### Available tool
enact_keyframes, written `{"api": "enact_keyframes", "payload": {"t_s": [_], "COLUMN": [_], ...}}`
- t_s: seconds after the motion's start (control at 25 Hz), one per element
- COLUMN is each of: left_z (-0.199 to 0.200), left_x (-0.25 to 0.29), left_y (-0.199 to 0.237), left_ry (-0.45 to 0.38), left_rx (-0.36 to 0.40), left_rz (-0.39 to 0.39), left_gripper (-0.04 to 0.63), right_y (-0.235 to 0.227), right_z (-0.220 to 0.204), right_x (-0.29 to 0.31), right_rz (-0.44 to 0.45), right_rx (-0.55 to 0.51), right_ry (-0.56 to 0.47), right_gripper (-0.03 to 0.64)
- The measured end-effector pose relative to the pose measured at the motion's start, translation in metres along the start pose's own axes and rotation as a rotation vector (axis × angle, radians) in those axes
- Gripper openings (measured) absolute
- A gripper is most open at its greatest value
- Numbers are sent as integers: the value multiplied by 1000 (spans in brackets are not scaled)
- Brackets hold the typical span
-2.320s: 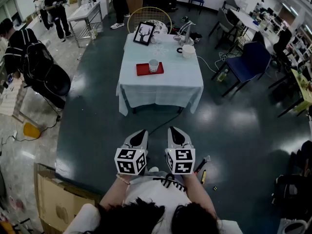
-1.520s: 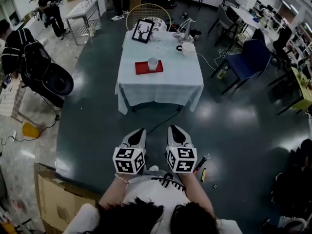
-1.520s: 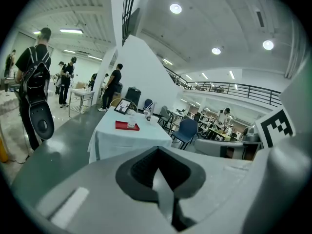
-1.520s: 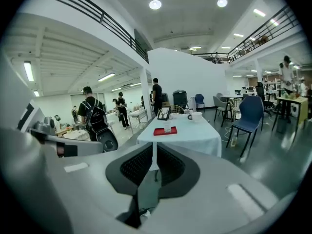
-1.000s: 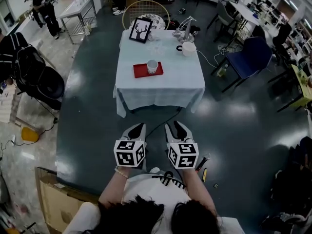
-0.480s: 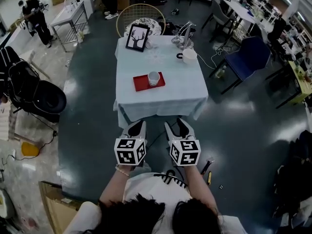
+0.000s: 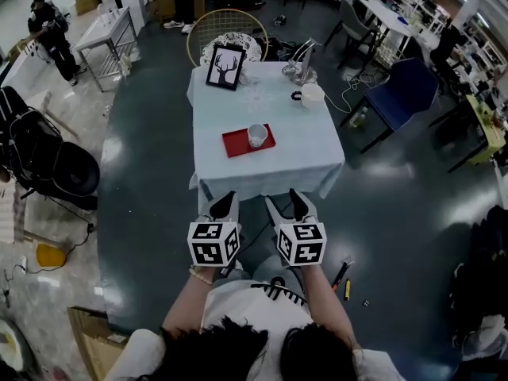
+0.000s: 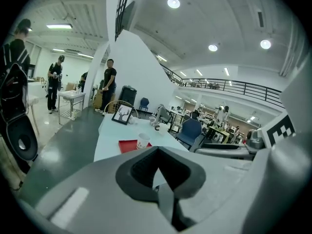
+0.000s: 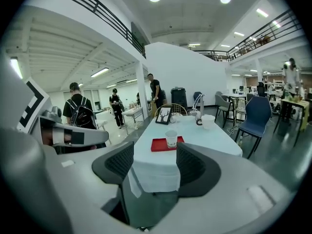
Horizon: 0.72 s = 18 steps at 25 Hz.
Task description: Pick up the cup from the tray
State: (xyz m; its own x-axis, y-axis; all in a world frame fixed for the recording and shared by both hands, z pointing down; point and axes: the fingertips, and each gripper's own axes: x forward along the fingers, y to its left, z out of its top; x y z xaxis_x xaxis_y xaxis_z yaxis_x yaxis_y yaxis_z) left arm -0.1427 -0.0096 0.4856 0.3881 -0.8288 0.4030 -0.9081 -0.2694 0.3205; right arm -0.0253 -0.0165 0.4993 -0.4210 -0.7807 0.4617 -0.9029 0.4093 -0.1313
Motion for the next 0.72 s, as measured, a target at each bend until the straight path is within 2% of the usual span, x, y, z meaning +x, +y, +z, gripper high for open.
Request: {"api": "enact_keyframes", "payload": {"t_s": [0.2, 0.32, 0.52, 0.72], "left_z": [7, 13, 21, 27], "left_x": [7, 13, 28, 50], "left_y": [10, 11, 17, 24], "left_ry": [4, 0, -9, 0], "left_rx": [12, 3, -2, 4], "left_rz": [31, 12, 7, 20], "left_gripper": [2, 2, 2, 2], "right_y": [-6, -8, -13, -26], "right_z": [17, 28, 37, 40], "right_x": [16, 27, 47, 78], "right_rz": [-12, -5, 10, 33], "right_rx": [-5, 4, 13, 6], "right_ry": [-18, -32, -57, -25], "right_gripper": [285, 288, 336, 350]}}
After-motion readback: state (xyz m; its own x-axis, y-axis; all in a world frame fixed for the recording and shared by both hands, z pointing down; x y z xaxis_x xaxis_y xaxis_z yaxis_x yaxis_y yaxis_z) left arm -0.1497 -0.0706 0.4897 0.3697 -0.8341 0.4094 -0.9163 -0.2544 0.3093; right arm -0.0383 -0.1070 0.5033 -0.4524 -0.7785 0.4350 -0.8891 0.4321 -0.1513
